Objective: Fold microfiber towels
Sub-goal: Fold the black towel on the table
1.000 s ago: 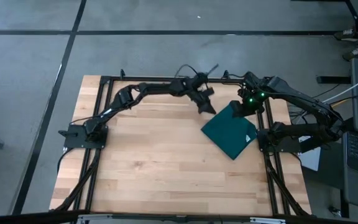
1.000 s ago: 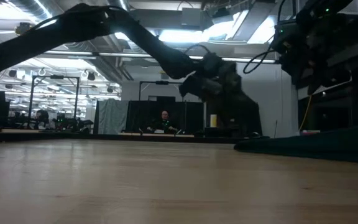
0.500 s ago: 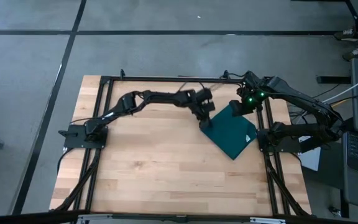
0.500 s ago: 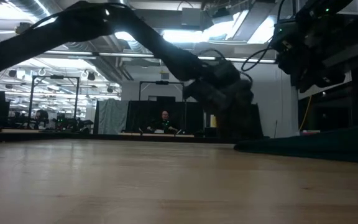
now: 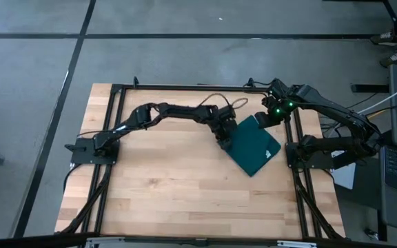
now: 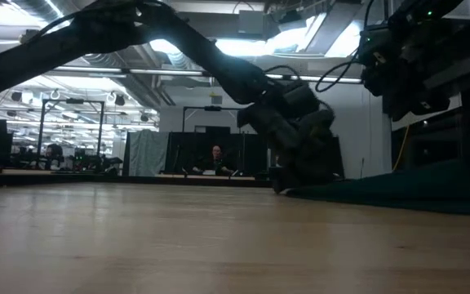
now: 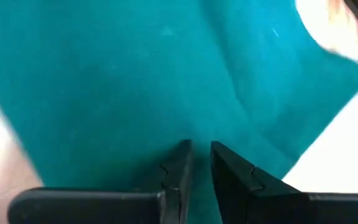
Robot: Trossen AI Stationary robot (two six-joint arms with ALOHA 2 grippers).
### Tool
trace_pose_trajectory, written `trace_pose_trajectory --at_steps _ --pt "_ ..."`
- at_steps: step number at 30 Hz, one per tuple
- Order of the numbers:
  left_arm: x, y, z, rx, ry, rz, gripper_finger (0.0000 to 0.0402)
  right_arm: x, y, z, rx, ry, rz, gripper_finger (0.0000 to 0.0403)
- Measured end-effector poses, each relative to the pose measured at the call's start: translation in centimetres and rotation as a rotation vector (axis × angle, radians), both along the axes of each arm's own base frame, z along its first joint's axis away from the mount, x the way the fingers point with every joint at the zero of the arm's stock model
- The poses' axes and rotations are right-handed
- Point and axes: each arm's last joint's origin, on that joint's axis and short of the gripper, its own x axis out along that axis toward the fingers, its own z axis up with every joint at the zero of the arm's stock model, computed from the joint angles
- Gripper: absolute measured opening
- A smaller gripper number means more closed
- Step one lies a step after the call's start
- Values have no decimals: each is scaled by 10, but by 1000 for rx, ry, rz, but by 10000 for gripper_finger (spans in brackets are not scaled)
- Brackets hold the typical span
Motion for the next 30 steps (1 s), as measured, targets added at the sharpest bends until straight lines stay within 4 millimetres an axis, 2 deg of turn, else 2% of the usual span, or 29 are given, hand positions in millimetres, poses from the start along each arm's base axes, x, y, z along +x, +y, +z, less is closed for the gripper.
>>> trace_pose_trajectory --at_steps 5,11,16,19,26,30 --pt "-19 33 2 -39 78 52 58 -1 1 0 10 -7 22 115" --pt "-38 63 2 -84 119 62 58 -2 3 0 16 5 52 131" --pt "-41 67 2 -76 108 41 50 -5 4 -4 -22 54 75 143" --pt "-41 67 2 -71 108 41 36 -6 4 -19 -50 101 88 148" --pt "-41 67 2 -53 93 9 11 -11 6 -76 -30 110 70 147" --pt "-42 69 2 -51 91 3 7 -9 3 -93 -73 48 20 137"
